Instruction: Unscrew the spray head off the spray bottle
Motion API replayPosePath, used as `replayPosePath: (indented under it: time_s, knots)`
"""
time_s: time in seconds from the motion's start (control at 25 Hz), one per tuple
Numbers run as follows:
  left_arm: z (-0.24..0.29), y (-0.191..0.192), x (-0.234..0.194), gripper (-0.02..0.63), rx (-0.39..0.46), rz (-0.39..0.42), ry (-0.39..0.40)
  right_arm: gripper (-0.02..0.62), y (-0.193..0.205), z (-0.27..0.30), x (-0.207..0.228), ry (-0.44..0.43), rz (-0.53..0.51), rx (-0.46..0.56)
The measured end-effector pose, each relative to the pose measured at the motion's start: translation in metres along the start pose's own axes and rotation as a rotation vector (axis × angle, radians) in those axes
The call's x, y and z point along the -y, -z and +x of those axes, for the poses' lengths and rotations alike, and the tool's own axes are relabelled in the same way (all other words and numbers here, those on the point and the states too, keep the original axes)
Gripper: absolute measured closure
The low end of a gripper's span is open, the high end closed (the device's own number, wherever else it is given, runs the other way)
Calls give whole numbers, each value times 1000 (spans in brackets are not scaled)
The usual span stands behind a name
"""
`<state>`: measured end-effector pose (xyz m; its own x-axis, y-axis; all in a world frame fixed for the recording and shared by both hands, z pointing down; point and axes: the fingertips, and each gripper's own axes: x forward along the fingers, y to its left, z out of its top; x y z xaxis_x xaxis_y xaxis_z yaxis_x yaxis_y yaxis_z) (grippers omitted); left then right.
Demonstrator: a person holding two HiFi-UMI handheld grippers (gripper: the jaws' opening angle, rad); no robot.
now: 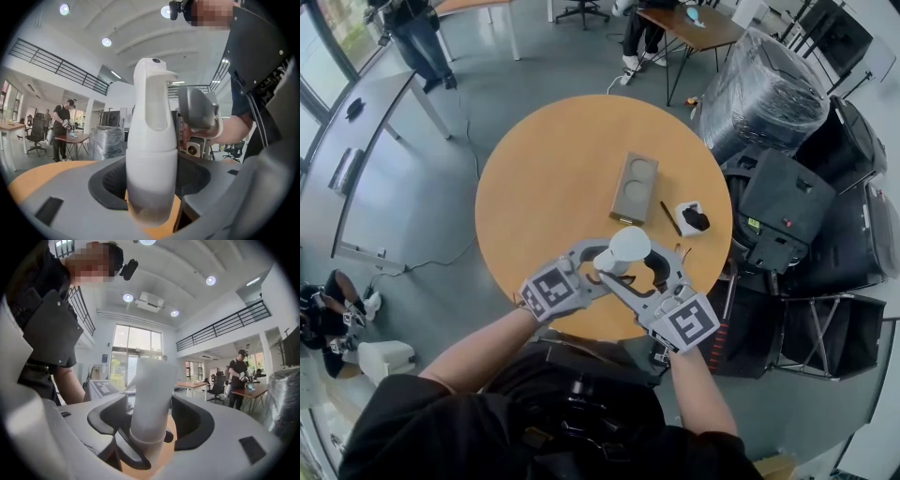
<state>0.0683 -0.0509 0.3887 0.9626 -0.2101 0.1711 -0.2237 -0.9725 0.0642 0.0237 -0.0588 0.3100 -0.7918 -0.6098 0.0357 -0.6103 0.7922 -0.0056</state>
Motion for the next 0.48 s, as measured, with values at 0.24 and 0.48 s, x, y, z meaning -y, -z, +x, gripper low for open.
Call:
replayPosePath:
  time_s: [0.24,0.48]
  knots:
    - [3,0,-12,301,-9,23,-152,322,7,8,11,144,-1,-24]
    - [-3,-3,-8,301,-10,52,-152,347,1,8,3,118,30,2]
